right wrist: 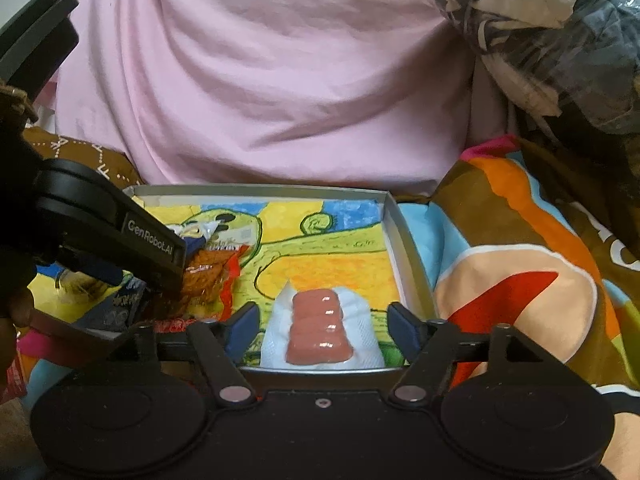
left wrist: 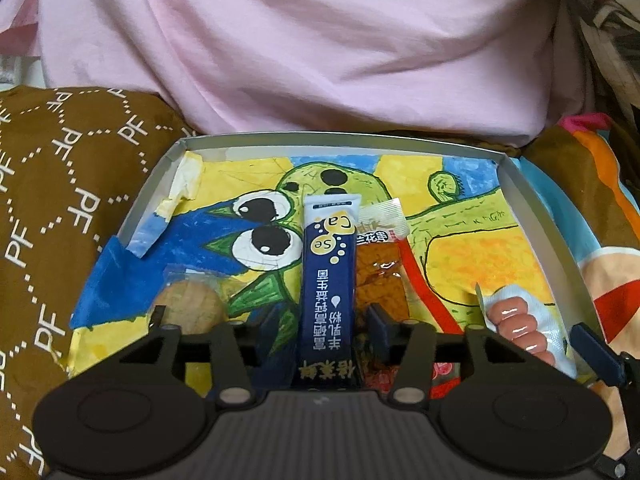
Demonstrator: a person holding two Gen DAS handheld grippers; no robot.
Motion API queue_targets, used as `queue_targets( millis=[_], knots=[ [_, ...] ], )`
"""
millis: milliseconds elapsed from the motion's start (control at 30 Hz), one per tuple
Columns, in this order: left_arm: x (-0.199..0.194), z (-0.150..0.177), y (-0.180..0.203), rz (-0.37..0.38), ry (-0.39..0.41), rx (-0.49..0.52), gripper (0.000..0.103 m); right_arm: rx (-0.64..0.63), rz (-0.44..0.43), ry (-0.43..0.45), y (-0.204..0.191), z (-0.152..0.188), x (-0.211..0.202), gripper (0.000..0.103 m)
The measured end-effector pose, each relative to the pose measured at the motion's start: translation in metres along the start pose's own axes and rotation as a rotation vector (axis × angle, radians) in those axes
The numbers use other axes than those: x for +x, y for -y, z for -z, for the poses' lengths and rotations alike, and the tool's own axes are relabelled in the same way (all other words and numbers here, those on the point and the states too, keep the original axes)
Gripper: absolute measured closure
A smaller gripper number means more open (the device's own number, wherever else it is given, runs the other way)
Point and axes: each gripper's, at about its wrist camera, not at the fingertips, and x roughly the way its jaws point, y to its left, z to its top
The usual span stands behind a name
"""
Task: Organize snacks
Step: 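Lower the blue stick and sausage pack into the grey tray and open both tools, then lift both tools out of the tray back over the remaining snacks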
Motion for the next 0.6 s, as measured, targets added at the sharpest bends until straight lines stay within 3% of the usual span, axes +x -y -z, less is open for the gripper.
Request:
queue_targets(
  millis=[267,433,600],
  knots=[
    [-0.035,-0.008,-0.012,-0.020,0.066,-0.036,0.014,0.024,0.028,0.054,0.002,-0.019,-0.027,0.010],
    [-0.069,-0.015,-0.022,-0.031,0.120,-0.052,0.004,0.045,0.021,0.099,0.003,-0.039,-0.056,0.001],
    [-0.106,-0.017,-0.038,-0.026,0.159,-0.093,0.000,0.048,0.011,0.139,0.001,-0.057,-0.092,0.001]
  ],
)
